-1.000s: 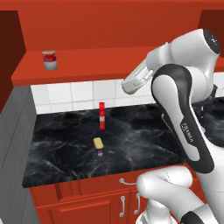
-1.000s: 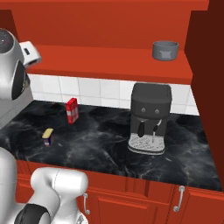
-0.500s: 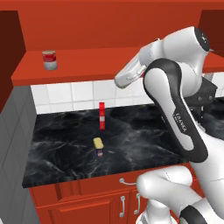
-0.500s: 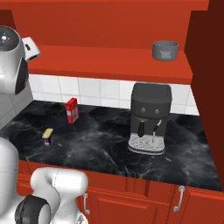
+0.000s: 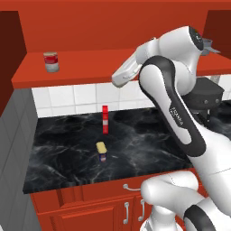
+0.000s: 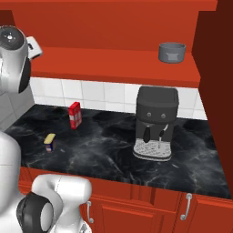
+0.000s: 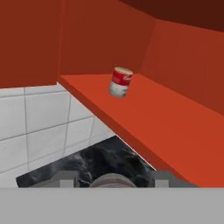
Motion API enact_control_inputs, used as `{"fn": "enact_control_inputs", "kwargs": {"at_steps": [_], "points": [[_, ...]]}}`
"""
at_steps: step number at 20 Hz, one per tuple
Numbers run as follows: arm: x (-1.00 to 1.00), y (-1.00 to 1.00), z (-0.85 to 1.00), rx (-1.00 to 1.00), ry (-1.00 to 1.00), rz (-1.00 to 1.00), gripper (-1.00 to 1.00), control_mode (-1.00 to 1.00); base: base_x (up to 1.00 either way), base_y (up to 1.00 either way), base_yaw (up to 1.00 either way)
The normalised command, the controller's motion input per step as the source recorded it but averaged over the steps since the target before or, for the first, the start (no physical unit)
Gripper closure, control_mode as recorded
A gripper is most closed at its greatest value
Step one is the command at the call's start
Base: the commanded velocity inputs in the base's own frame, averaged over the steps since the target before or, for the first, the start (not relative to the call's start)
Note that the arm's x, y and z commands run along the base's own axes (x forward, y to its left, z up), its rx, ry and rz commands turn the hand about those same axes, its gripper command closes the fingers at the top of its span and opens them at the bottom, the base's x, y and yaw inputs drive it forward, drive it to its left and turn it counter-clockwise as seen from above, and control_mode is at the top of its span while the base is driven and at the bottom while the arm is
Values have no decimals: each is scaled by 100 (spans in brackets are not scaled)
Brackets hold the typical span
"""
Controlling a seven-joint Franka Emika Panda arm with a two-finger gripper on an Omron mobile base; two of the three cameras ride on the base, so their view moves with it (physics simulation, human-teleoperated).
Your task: Pick the cans from the counter and place them in their designated side in the cabinet.
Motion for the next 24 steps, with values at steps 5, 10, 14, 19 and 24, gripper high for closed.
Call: {"fn": "enact_control_inputs", "kwargs": {"at_steps": [5, 10, 14, 19, 24], "points": [[26, 11, 0, 0, -1, 2, 100, -100, 0, 0, 0], [25, 14, 1, 0, -1, 2, 100, -100, 0, 0, 0], [25, 15, 0, 0, 0, 2, 100, -100, 0, 0, 0], [23, 15, 0, 0, 0, 1, 100, -100, 0, 0, 0], [22, 14, 0, 0, 0, 0, 100, -100, 0, 0, 0]]}}
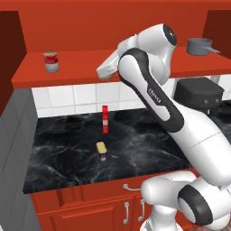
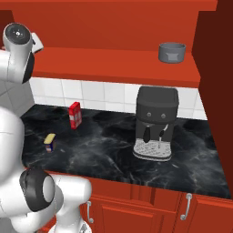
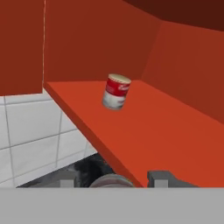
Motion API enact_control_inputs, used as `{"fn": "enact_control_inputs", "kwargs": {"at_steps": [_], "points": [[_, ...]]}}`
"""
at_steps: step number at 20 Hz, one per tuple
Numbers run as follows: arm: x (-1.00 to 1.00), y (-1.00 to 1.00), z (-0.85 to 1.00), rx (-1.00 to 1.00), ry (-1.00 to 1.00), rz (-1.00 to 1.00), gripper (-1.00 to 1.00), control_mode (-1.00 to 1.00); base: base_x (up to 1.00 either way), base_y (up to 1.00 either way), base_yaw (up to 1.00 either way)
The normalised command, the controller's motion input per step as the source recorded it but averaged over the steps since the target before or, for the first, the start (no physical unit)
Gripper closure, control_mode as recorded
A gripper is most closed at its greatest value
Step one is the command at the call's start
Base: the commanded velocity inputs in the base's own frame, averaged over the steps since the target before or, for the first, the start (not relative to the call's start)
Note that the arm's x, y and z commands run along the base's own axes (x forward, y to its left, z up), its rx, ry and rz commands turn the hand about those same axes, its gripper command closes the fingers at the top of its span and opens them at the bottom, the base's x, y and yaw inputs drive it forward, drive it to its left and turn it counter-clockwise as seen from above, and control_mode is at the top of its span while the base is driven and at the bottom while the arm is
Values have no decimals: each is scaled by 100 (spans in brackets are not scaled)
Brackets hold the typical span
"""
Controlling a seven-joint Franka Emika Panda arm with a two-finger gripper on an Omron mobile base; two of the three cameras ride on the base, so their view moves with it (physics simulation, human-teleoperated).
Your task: Pick the cans from the counter and place them in their designated side in the cabinet.
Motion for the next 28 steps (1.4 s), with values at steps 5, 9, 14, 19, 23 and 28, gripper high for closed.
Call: {"fn": "enact_control_inputs", "kwargs": {"at_steps": [5, 9, 14, 19, 23, 28], "points": [[21, 13, 0, 0, 0, 0, 100, -100, 0, 0, 0], [18, 12, 0, 0, 0, 0, 100, -100, 0, 0, 0], [19, 12, 0, -1, 0, 0, 100, -100, 0, 0, 0], [19, 12, 0, -2, 2, 0, 100, -100, 0, 0, 0], [17, 12, 0, -3, 4, 0, 100, -100, 0, 0, 0], [17, 11, 0, -1, 2, 0, 100, -100, 0, 0, 0]]}}
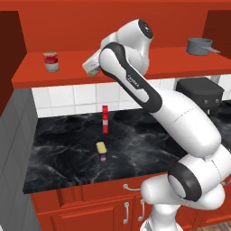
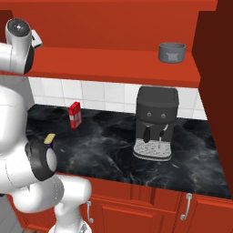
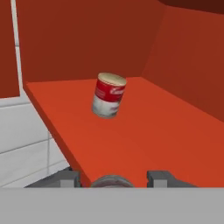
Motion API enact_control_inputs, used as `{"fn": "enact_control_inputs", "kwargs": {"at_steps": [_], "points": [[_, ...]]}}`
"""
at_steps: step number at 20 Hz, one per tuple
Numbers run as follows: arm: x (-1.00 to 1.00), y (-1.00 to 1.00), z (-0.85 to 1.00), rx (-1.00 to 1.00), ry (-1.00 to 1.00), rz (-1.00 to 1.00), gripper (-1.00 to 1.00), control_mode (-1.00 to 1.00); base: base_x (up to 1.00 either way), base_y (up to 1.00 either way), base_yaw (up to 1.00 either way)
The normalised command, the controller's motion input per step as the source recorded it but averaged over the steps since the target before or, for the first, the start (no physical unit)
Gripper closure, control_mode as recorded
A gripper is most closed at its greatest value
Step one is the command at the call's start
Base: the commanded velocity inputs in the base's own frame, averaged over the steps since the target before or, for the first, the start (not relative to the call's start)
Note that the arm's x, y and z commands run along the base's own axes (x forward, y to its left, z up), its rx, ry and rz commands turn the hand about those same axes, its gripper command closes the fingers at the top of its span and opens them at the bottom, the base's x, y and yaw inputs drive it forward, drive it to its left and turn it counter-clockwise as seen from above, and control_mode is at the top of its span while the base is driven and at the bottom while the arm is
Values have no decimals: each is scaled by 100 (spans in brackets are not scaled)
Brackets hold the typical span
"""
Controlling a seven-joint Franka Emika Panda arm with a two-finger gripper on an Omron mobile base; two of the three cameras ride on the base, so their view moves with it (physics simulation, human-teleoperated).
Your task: Pick the cans from the counter and place them in their designated side in the cabinet.
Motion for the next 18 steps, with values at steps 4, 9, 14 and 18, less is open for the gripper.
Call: {"fn": "enact_control_inputs", "kwargs": {"at_steps": [4, 9, 14, 18], "points": [[16, 9, 0, 0, 0, 0, 100, -100, 0, 0, 0], [14, 8, 0, 0, 0, 0, 100, -100, 0, 0, 0], [16, 11, 0, 0, 0, 0, 100, -100, 0, 0, 0], [16, 11, 0, 0, 0, 0, 100, -100, 0, 0, 0]]}}
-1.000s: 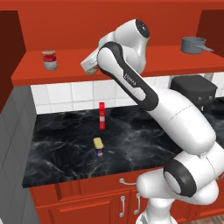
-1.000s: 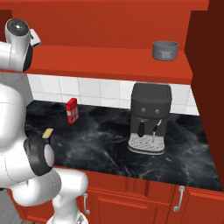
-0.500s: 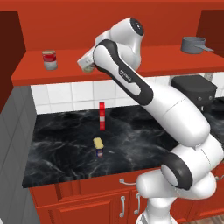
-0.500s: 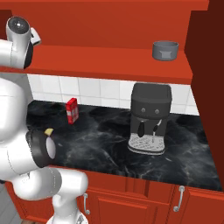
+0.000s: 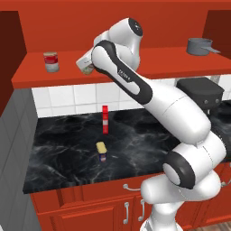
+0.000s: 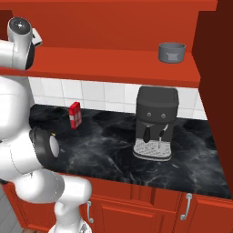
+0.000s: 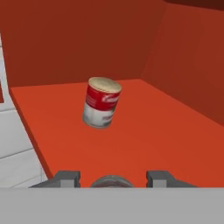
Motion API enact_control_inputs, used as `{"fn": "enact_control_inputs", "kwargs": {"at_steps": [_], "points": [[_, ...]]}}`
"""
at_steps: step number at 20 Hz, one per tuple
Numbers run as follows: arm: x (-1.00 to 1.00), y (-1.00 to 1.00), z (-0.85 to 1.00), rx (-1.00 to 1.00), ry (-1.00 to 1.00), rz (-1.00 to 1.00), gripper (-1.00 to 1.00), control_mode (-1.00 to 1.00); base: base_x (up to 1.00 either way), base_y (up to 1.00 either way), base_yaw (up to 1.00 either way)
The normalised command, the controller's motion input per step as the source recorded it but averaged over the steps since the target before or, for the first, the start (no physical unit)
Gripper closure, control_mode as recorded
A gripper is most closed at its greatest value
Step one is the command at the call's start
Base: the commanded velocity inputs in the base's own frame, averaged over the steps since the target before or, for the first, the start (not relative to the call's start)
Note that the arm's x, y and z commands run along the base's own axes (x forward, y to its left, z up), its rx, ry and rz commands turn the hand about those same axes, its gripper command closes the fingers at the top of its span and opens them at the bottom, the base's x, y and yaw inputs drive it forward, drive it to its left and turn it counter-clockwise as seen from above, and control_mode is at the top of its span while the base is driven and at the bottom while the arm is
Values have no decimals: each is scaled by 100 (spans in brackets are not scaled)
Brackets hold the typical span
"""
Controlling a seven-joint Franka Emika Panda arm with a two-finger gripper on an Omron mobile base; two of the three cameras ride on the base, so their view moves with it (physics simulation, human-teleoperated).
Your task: Pick the cans from the counter and place them in their designated side in the cabinet.
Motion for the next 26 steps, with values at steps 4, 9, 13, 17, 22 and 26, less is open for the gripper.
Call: {"fn": "enact_control_inputs", "kwargs": {"at_steps": [4, 9, 13, 17, 22, 26], "points": [[15, 10, 0, 0, 0, 0, 100, -100, 0, 0, 0], [16, 9, 0, 0, 0, 0, 100, -100, 0, 0, 0], [16, 11, 0, 0, 0, 0, 100, -100, 0, 0, 0], [15, 11, -1, -1, 0, 0, 100, -100, 0, 0, 0], [16, 12, -1, -1, 0, 0, 100, -100, 0, 0, 0], [15, 10, 0, -2, 0, 0, 100, -100, 0, 0, 0]]}}
